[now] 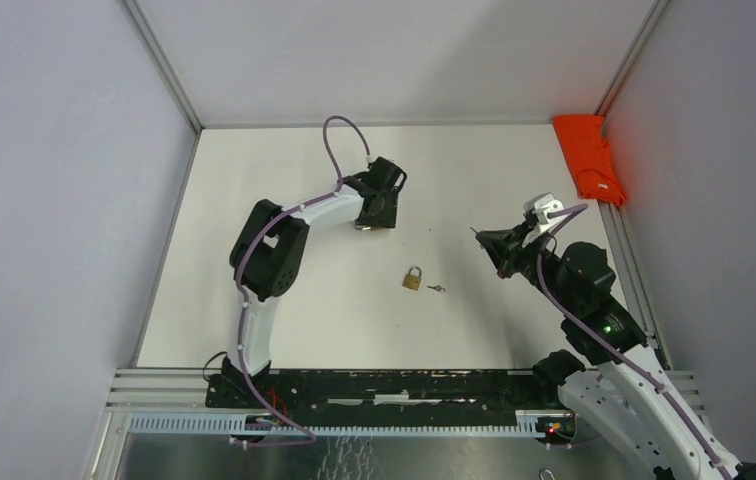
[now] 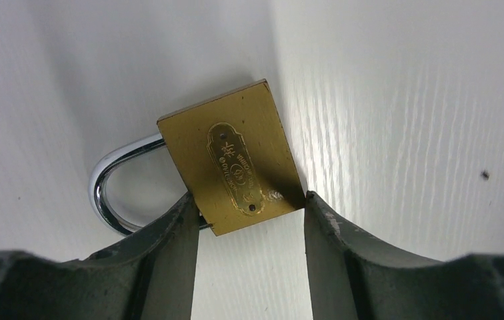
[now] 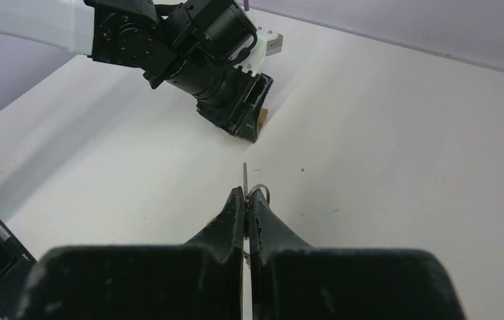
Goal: Unlock with the key
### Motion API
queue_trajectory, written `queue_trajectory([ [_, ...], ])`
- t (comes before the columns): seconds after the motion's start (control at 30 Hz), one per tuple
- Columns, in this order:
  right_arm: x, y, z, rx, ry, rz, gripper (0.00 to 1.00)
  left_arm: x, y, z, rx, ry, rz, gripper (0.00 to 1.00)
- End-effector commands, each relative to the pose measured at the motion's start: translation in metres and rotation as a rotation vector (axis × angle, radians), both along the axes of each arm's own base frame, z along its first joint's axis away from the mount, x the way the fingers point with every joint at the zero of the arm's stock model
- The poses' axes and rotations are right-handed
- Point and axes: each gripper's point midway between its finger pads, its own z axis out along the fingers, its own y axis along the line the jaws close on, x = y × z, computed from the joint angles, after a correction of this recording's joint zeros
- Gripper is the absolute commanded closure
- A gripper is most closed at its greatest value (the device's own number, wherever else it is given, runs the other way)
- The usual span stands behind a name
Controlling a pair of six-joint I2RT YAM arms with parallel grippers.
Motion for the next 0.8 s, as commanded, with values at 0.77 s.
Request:
queue_trajectory([
  [0.77,0.030,0.079,-0.111,0.139,0.280,0.253,1.00,-0.098,-0.027,0.015,-0.285,-0.080,-0.591,0.98],
])
